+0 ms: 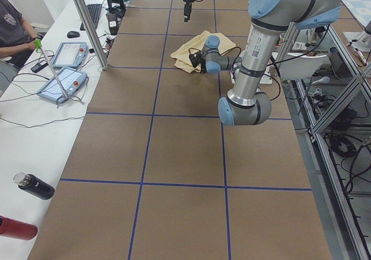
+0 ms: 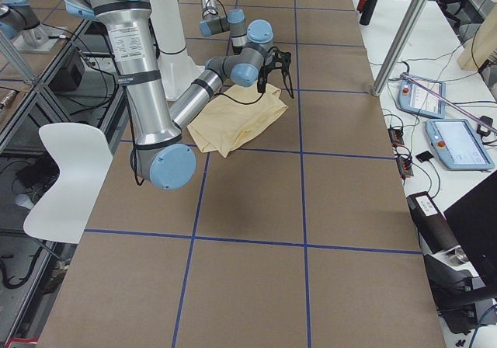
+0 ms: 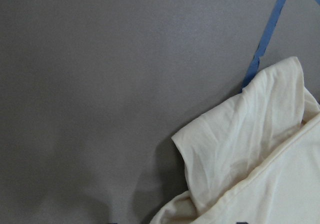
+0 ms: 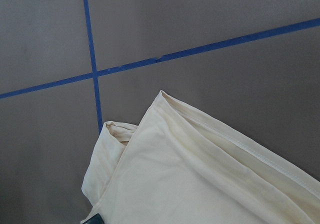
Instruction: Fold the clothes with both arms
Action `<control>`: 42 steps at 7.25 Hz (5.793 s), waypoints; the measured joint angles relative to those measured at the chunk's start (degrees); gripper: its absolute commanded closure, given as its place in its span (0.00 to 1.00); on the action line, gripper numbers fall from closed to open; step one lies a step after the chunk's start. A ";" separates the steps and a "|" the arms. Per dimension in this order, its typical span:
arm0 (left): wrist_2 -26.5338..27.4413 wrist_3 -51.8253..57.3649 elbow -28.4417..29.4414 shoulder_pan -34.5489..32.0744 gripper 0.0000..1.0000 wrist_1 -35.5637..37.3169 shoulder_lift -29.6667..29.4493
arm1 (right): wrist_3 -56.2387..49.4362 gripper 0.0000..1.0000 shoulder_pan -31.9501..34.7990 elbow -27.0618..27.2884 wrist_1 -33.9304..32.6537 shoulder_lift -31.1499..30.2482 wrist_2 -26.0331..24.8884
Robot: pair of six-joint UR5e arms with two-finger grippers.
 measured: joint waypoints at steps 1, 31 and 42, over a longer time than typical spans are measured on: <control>-0.03 0.00 0.02 0.03 0.84 0.22 -0.14 | 0.00 0.00 0.06 -0.22 -0.01 0.00 0.00; -6.43 25.39 5.12 -26.06 0.00 -7.16 1.27 | -16.92 0.30 -12.69 -12.52 -3.39 10.24 -19.92; -6.40 24.99 4.99 -26.03 0.00 -7.59 1.62 | -14.20 0.60 -17.44 -17.09 -1.60 6.86 -10.97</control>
